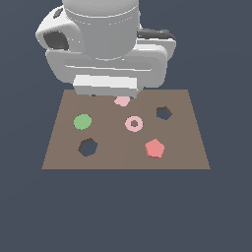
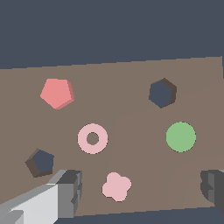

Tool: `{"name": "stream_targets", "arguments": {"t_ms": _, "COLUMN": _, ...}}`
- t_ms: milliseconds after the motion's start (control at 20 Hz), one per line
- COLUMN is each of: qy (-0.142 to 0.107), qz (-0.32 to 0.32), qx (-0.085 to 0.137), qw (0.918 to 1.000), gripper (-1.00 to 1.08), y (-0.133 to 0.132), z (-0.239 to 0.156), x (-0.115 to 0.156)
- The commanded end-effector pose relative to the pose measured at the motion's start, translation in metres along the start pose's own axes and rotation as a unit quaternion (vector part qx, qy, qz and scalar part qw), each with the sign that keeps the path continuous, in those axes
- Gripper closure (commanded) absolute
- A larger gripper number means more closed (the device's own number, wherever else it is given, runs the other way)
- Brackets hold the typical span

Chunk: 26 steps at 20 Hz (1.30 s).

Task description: Insert a designated object into the corresponding slot on a board.

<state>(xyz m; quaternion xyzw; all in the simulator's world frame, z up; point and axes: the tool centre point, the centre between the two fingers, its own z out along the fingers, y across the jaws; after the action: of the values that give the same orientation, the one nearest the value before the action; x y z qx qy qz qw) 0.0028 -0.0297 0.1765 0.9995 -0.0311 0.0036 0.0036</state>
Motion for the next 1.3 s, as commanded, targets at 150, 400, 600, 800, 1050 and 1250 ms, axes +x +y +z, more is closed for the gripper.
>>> {"name": "stream_targets", "arguments": {"t_ms": 150, "qy": 0.0, "qz": -0.002, "qx": 0.0, "qw": 1.0, "gripper": -0.92, "y": -0.001, "z": 0.002, "x": 0.001}}
{"name": "stream_targets", "arguments": {"t_ms": 400, "qy": 0.0, "qz": -0.011, "qx": 0.001, "qw": 0.9999, "gripper": -0.92, "y": -0.011, "z": 0.012, "x": 0.009}}
{"name": "stream_targets", "arguments": {"t_ms": 600, "qy": -0.001, "qz": -0.025, "qx": 0.002, "qw": 0.9997, "gripper": -0.92, "y": -0.025, "z": 0.027, "x": 0.019}}
{"name": "stream_targets", "arguments": {"t_ms": 800, "qy": -0.001, "qz": -0.043, "qx": 0.002, "qw": 0.999, "gripper": -0.92, "y": -0.044, "z": 0.048, "x": 0.033}}
{"name": "stream_targets", "arguments": {"t_ms": 1050, "qy": -0.002, "qz": -0.072, "qx": 0.003, "qw": 0.9974, "gripper": -0.92, "y": -0.074, "z": 0.079, "x": 0.052}}
{"name": "stream_targets", "arguments": {"t_ms": 1250, "qy": -0.003, "qz": -0.091, "qx": 0.004, "qw": 0.9958, "gripper": -0.92, "y": -0.095, "z": 0.099, "x": 0.064}}
